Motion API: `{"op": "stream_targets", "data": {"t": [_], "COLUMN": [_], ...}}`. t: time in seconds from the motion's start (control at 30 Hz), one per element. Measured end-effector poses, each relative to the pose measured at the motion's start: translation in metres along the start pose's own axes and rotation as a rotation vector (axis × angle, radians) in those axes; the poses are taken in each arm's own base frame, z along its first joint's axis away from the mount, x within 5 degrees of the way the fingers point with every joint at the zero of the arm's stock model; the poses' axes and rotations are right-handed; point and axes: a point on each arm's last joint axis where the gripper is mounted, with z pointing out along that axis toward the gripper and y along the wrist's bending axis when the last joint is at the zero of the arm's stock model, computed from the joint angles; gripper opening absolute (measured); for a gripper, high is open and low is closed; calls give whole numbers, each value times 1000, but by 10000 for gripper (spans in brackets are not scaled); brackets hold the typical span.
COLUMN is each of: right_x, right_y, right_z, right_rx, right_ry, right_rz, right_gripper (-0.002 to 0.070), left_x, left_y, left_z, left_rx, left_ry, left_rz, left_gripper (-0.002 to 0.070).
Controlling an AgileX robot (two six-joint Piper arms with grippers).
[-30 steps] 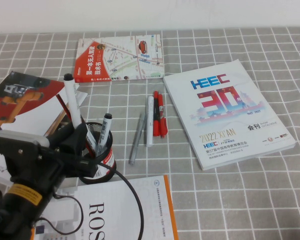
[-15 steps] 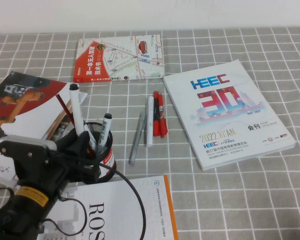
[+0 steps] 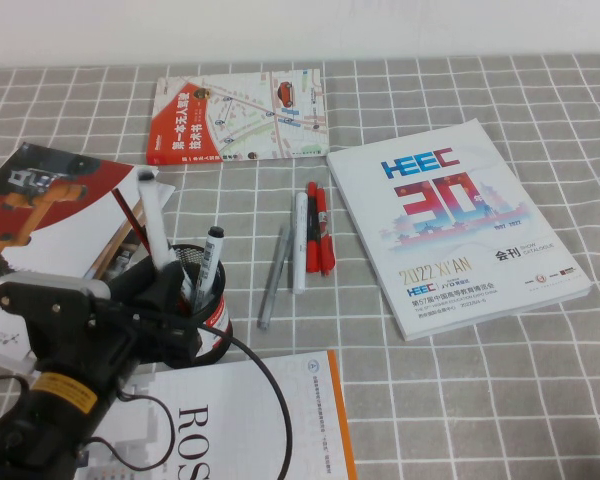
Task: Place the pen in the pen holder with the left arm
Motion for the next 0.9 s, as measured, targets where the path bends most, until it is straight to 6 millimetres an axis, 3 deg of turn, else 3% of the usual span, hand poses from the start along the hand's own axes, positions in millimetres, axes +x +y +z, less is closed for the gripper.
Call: {"op": "stream_targets", "data": {"t": [0.17,0.43,0.63,0.73,0.9], "right_x": [0,0,0,0,0], "right_y": [0,0,0,0,0], "right_z": [0,0,0,0,0], "right_rx": [0,0,0,0,0], "right_ry": [0,0,0,0,0], "right_rz": [0,0,0,0,0], "right_gripper": [-15,-15,-15,-15,-15], "left_x": [-1,-14,-38,-51,-65], "left_y": [0,-2,-10,-14,-16], "left_z": [0,-13,-43,-59,-81], "left_rx": [1,9,95,134,156], "left_ry": [-4,-45,-161,-220,-223], "left_rz": [-12,-37,-32,-80,-141], "left_gripper": [312,314,62,18,2]}}
